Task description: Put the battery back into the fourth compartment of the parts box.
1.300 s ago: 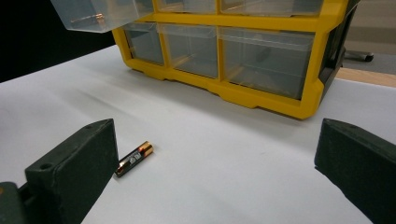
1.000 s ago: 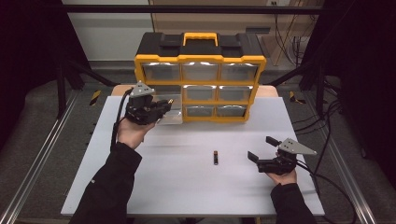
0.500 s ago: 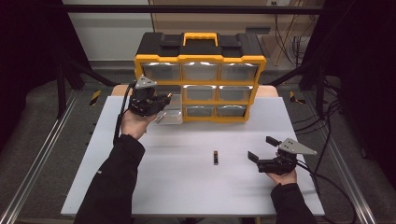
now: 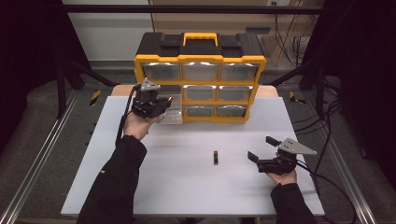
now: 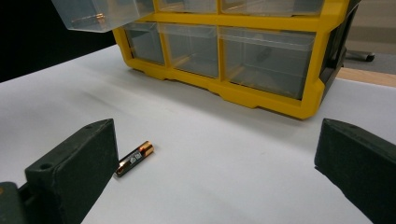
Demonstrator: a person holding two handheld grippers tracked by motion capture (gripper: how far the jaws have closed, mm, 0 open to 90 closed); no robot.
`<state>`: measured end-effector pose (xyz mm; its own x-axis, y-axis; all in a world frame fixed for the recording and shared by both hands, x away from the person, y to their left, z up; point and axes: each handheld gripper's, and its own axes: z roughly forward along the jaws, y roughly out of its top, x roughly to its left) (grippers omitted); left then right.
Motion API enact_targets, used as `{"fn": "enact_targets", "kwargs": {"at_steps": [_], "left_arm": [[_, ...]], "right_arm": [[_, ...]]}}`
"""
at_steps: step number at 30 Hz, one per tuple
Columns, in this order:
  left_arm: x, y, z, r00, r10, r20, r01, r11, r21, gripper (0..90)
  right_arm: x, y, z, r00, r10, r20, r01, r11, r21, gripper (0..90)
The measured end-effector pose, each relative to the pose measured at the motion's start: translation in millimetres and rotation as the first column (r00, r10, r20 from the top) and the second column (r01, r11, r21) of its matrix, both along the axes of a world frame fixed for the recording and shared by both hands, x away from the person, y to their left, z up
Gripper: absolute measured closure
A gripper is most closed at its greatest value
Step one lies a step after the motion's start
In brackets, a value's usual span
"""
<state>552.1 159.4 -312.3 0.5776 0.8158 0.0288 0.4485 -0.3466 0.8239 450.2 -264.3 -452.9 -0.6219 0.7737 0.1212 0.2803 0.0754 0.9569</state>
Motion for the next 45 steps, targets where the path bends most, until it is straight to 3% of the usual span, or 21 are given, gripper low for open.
{"fn": "enact_targets", "kwargs": {"at_steps": [8,14,18,21,25,32,35,37,45], "left_arm": [[-4.8,1.2,1.2,0.9997,0.011,0.02,-0.01,0.9996,-0.026,68.0],[-19.7,3.9,6.7,0.9976,-0.002,0.07,0.008,0.9951,-0.098,48.9],[-32.5,4.5,8.6,0.9957,-0.019,0.091,0.032,0.9905,-0.134,35.8],[-43.1,3.9,6.9,0.9938,-0.049,0.1,0.066,0.9821,-0.176,28.0],[-56.9,3.6,2.6,0.9884,-0.061,0.139,0.09,0.974,-0.208,21.8],[-73.0,-2.0,-9.9,0.9848,-0.102,0.141,0.132,0.9649,-0.227,10.3],[-77.4,-7.5,-18.7,0.9835,-0.11,0.143,0.14,0.9671,-0.213,6.4],[-79.4,-11.8,-24.8,0.9826,-0.12,0.142,0.146,0.9695,-0.196,5.4],[-83.7,-27.1,-52.3,0.9809,-0.158,0.114,0.178,0.9623,-0.205,4.5]], "right_arm": [[-0.1,-0.1,0.1,1.0,-0.001,-0.002,0.001,1.0,0.001,0.2],[-0.2,-0.2,0.2,1.0,-0.002,0.0,0.002,1.0,0.002,0.2],[-0.3,-0.3,0.3,1.0,-0.002,0.0,0.002,1.0,0.002,0.1],[-0.4,-0.2,0.3,1.0,-0.004,0.001,0.004,1.0,0.003,0.1],[-0.3,-0.4,0.3,1.0,-0.004,0.003,0.004,1.0,0.0,0.1],[-0.4,-0.3,0.2,1.0,-0.003,0.003,0.003,1.0,0.0,0.2],[-0.6,-0.2,0.2,1.0,-0.002,-0.001,0.002,1.0,0.0,0.1],[-0.5,-0.2,0.2,1.0,-0.002,0.002,0.002,1.0,0.0,0.1],[-0.6,-0.3,0.3,1.0,-0.002,0.0,0.002,1.0,-0.001,0.1]]}}
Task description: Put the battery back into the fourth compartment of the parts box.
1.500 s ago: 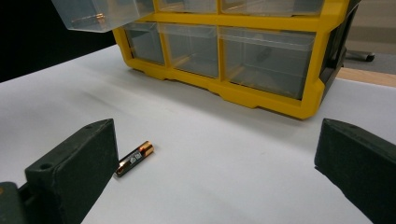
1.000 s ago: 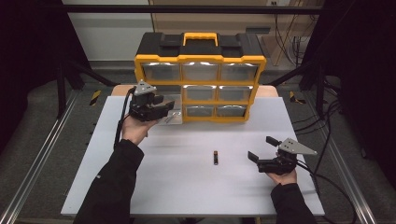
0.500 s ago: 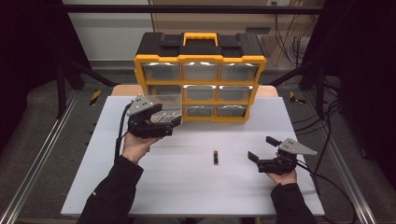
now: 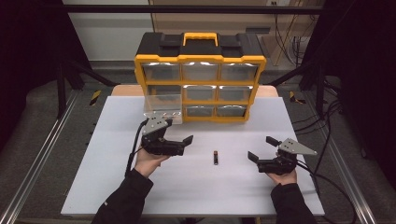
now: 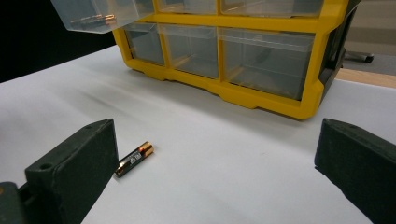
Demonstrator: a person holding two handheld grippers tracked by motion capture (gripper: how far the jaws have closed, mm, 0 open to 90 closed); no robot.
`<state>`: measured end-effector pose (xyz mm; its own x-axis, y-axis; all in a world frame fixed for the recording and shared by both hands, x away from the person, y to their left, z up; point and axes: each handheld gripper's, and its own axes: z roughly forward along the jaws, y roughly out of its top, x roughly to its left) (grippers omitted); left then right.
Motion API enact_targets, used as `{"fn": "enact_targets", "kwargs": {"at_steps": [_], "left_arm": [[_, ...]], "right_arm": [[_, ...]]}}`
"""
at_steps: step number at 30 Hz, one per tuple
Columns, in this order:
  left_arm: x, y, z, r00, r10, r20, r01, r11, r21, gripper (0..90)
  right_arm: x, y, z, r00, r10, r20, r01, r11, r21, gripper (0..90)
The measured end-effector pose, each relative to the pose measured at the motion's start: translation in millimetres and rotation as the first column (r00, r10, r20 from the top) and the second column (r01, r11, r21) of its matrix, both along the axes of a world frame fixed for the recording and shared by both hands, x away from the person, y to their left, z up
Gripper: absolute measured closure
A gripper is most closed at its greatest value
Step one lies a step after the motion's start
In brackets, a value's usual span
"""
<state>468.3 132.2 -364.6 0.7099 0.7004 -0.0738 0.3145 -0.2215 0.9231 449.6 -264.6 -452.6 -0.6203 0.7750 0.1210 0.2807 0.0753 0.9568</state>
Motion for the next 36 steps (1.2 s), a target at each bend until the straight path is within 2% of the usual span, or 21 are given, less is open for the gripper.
{"fn": "enact_targets", "kwargs": {"at_steps": [6,20,36], "left_arm": [[0.3,-11.8,-19.4,0.9996,-0.009,-0.025,0.009,0.9998,0.015,4.5],[5.3,-48.8,-52.0,0.9947,-0.046,-0.092,0.053,0.995,0.085,4.5],[19.8,-80.1,-82.1,0.9845,-0.044,-0.17,0.07,0.9863,0.149,5.0]], "right_arm": [[0.0,0.0,-0.1,1.0,0.0,0.0,0.0,1.0,0.0,0.2],[0.5,0.2,-0.5,1.0,0.004,0.003,-0.004,1.0,-0.004,0.2],[0.6,0.1,-0.6,1.0,0.004,0.006,-0.004,1.0,-0.005,0.2]]}}
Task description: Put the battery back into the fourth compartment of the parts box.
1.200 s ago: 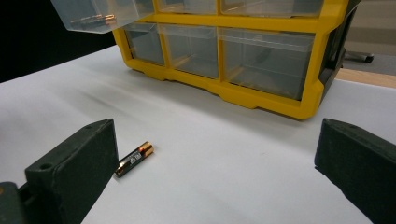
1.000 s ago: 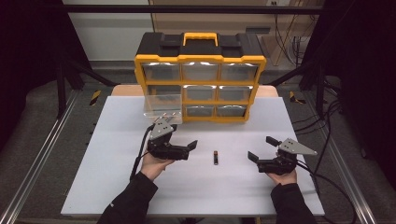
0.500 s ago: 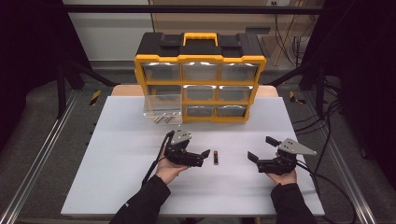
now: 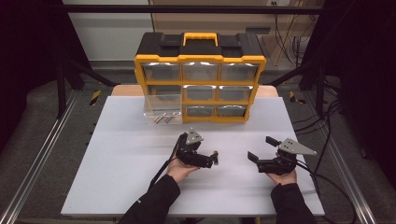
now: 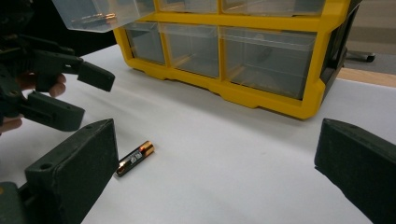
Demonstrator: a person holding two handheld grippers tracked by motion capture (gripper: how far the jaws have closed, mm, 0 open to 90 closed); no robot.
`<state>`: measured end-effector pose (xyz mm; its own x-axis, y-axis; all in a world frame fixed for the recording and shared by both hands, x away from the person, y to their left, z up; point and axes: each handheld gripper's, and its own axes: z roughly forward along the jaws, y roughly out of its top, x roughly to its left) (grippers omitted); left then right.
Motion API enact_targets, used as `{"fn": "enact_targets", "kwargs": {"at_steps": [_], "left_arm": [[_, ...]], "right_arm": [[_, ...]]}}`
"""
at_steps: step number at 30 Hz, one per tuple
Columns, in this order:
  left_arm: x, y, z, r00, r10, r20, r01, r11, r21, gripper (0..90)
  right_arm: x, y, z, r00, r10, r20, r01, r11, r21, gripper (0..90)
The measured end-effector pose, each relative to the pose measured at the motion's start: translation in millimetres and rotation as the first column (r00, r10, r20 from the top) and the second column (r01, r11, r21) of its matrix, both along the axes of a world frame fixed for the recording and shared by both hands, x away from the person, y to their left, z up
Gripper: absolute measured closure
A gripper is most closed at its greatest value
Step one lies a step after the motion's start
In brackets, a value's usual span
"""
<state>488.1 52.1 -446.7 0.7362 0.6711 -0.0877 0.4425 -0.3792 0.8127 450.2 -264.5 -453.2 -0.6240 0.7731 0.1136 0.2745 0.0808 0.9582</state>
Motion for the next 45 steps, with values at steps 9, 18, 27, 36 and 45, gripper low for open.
{"fn": "enact_targets", "kwargs": {"at_steps": [9,18,27,36,45], "left_arm": [[8.9,-13.4,-17.7,0.9983,0.012,-0.057,-0.009,0.9986,0.052,5.2],[12.6,-22.0,-28.9,0.9938,0.031,-0.107,-0.024,0.9976,0.066,14.3],[8.6,-30.1,-32.2,0.9924,0.028,-0.12,-0.018,0.9965,0.081,41.1],[3.8,-38.6,-31.7,0.9928,0.027,-0.116,-0.013,0.9926,0.121,60.5],[3.2,-44.9,-29.6,0.9926,0.038,-0.115,-0.016,0.9825,0.186,71.1]], "right_arm": [[-0.4,0.1,0.3,1.0,0.0,-0.004,0.0,1.0,0.004,0.1],[-0.4,0.2,0.4,1.0,0.0,-0.006,0.0,1.0,0.005,0.2],[-0.6,0.1,0.6,1.0,-0.001,-0.008,0.001,1.0,0.007,0.1],[-0.6,0.0,0.7,1.0,-0.001,-0.006,0.002,1.0,0.008,0.1],[-0.4,-0.4,0.8,1.0,0.0,-0.001,0.0,1.0,0.008,0.1]]}}
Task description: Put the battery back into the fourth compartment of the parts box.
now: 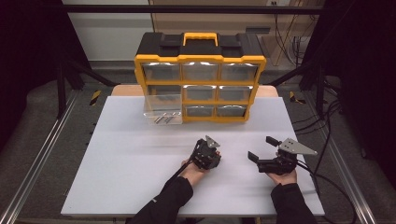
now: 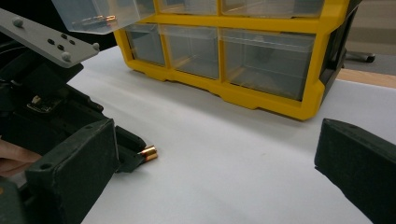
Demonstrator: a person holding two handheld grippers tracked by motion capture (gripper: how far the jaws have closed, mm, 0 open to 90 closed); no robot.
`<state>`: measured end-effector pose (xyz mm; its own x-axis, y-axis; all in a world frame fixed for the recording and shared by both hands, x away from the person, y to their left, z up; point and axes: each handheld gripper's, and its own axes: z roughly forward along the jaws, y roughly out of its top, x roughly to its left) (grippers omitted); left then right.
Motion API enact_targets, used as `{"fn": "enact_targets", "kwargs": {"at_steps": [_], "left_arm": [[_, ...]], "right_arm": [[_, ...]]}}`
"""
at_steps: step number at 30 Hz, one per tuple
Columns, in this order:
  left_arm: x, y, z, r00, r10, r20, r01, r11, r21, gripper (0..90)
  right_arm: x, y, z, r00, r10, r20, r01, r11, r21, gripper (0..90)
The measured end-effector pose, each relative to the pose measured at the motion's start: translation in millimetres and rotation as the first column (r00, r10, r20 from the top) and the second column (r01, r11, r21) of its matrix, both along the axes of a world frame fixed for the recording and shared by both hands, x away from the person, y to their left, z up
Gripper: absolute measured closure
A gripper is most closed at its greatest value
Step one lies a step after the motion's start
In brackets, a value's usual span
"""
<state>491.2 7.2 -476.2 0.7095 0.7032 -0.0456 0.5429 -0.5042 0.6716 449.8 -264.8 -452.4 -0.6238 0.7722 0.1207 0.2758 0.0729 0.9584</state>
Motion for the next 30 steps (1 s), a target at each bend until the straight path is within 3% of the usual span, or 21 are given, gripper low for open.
{"fn": "enact_targets", "kwargs": {"at_steps": [3,13,21,30], "left_arm": [[1.3,0.2,1.1,1.0,-0.006,-0.004,0.006,0.9999,0.013,75.6],[2.5,3.2,3.6,0.9995,-0.032,0.002,0.032,0.9993,0.017,76.1],[-1.6,13.9,19.2,0.9987,-0.049,0.018,0.049,0.9982,-0.034,76.1],[-9.5,40.6,47.5,0.996,-0.067,0.059,0.072,0.9934,-0.089,76.0]], "right_arm": [[0.0,0.0,0.0,1.0,-0.001,-0.001,0.001,1.0,0.0,0.2],[0.0,-0.3,0.2,1.0,0.001,0.001,-0.001,1.0,0.0,0.2],[-0.1,-0.1,0.1,1.0,0.001,-0.001,-0.001,1.0,0.0,0.1],[0.0,0.0,0.0,1.0,0.0,-0.001,0.0,1.0,0.001,0.2]]}}
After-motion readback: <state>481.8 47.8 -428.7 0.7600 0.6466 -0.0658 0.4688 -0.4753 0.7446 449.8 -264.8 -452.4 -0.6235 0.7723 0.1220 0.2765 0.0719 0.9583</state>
